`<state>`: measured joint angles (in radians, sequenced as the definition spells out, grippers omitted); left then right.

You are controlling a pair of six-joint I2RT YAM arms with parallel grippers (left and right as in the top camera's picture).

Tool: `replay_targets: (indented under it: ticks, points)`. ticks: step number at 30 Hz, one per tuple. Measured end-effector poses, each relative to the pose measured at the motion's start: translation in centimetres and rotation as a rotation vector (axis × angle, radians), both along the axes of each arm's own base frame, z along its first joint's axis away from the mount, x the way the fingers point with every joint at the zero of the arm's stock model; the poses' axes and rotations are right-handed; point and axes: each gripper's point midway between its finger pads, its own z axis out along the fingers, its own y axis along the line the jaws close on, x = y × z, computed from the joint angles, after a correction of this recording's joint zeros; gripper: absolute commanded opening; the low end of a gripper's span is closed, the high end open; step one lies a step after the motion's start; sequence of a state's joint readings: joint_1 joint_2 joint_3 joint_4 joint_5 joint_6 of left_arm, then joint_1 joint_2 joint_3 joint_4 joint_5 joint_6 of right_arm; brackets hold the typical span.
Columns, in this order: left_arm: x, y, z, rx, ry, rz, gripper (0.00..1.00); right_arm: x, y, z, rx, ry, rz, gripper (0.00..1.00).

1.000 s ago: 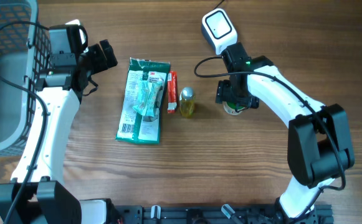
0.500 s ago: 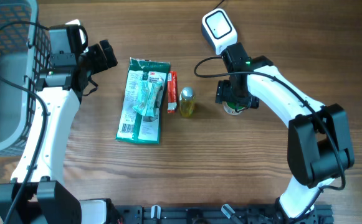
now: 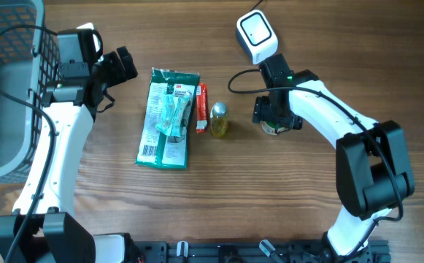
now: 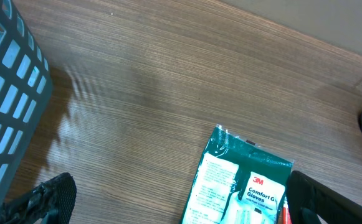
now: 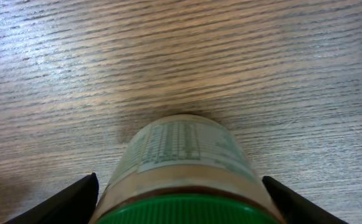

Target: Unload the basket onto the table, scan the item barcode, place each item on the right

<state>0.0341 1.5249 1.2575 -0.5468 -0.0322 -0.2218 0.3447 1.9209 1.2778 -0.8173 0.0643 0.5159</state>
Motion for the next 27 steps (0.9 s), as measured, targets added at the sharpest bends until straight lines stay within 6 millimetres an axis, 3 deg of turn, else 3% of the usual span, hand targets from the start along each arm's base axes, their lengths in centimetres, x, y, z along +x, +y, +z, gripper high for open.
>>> replay_targets:
  ticks: [2, 7, 11, 14, 20, 21, 25, 27]
  points:
    - [0.0, 0.0, 0.0, 0.0, 0.0, 0.0, 1.0, 0.1, -0.4, 0.0, -0.001, 0.001, -0.013, 0.68]
    - [0.0, 0.0, 0.0, 0.0, 0.0, 0.0, 1.0, -0.4, -0.8, 0.1, 0.006, 0.028, -0.028, 0.64]
    - [0.0, 0.0, 0.0, 0.0, 0.0, 0.0, 1.0, -2.0, -0.8, 0.9, 0.028, 0.117, -0.035, 0.6]
    - [0.0, 0.0, 0.0, 0.0, 0.0, 0.0, 1.0, -3.0, -0.3, 3.1, 0.143, 0.145, -0.033, 0.56]
    - [0.0, 0.0, 0.0, 0.0, 0.0, 0.0, 1.0, -7.2, 3.9, 11.4, 0.575, 0.208, 0.072, 0.47]
    - [0.0, 0.0, 0.0, 0.0, 0.0, 0.0, 1.0, -8.1, 4.7, 12.5, 0.633, 0.232, 0.084, 0.39]
    - [0.0, 0.0, 0.0, 0.0, 0.0, 0.0, 1.0, -10.9, 5.5, 14.0, 0.717, 0.364, 0.029, 0.36]
    - [0.0, 0.0, 0.0, 0.0, 0.0, 0.0, 1.0, -11.3, 5.8, 14.4, 0.741, 0.392, 0.004, 0.36]
